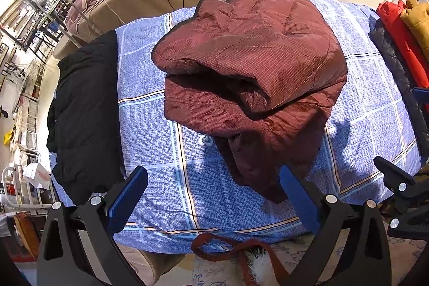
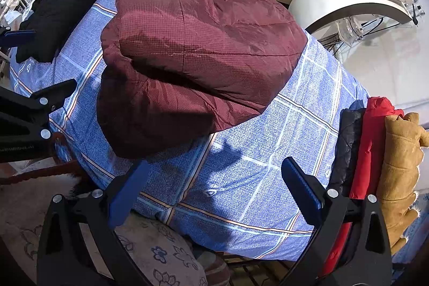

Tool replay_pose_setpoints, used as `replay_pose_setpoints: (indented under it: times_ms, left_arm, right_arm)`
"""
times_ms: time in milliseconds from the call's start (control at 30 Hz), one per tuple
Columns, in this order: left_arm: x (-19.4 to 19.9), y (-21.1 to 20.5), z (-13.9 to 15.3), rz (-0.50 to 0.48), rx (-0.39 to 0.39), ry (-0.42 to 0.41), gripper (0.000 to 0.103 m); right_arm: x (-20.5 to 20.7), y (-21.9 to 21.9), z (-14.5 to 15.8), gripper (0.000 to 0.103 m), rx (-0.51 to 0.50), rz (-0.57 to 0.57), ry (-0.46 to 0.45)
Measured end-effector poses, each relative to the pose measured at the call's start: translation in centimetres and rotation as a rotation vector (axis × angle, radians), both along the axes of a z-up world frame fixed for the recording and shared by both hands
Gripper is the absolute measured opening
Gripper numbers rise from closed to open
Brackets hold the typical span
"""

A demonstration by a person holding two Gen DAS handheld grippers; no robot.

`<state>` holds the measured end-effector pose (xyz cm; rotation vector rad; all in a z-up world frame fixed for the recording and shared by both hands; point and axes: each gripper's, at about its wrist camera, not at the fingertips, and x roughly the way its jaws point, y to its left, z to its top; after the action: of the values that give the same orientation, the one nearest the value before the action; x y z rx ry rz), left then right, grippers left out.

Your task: Fold large clothes

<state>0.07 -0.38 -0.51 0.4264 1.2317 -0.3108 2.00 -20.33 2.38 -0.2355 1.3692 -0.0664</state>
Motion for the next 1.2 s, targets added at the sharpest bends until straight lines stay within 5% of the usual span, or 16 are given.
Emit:
replay_pose_setpoints:
  times_ms: [1200]
  left_arm:
    - [0.17,-0.11,-0.64,0.004,-0.001,0.032,0.097]
  right_arm:
    - [0.08,0.23,-0.56,0.098,0.008,0.016,0.023]
